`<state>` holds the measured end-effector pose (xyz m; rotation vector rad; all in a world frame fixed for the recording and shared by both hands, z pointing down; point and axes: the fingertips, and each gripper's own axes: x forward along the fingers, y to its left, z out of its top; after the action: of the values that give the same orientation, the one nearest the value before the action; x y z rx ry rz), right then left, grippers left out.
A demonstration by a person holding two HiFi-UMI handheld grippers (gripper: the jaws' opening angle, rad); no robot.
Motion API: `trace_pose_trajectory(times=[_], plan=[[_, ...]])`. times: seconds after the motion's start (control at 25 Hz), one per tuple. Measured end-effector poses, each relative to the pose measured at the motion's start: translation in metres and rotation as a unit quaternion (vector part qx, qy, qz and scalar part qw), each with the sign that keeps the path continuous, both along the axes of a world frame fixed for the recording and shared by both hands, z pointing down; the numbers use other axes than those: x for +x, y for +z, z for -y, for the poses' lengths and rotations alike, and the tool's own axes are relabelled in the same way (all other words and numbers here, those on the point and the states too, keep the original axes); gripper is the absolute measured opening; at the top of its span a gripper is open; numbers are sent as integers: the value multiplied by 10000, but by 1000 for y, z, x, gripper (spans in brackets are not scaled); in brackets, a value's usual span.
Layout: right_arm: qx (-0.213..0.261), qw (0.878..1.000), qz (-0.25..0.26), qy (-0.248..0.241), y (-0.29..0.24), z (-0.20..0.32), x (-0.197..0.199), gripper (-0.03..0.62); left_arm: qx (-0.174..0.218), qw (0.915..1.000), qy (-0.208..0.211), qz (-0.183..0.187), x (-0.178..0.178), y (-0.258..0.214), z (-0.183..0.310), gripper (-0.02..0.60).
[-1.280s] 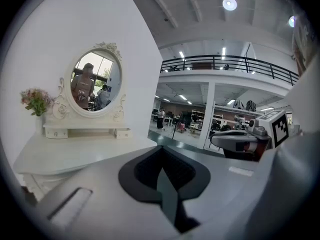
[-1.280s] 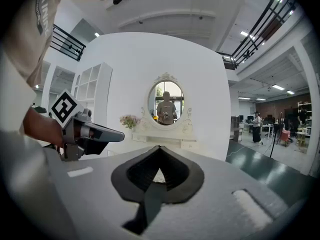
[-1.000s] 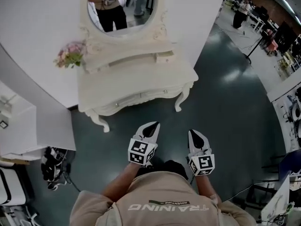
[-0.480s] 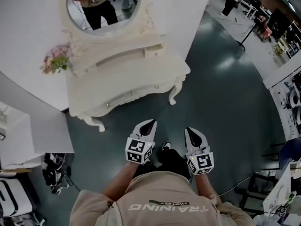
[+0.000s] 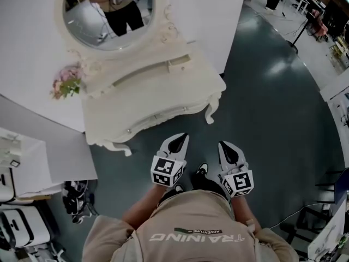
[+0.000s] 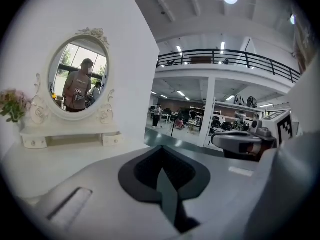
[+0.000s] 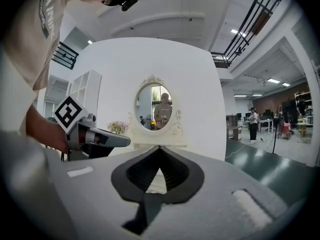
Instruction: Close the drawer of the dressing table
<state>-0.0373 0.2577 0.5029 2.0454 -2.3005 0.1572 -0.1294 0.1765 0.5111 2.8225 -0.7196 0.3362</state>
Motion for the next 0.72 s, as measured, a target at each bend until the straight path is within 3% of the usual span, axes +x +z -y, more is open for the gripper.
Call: trace_pose_trajectory(times=[0.4, 0.72], plan=[[223, 9985, -2, -507, -2, 76, 59, 2, 0, 9988, -498, 0, 50, -11, 59, 18], [-40, 9974, 321, -647, 23, 97, 84, 2, -273, 9938, -1058, 212, 48, 7, 94, 18]])
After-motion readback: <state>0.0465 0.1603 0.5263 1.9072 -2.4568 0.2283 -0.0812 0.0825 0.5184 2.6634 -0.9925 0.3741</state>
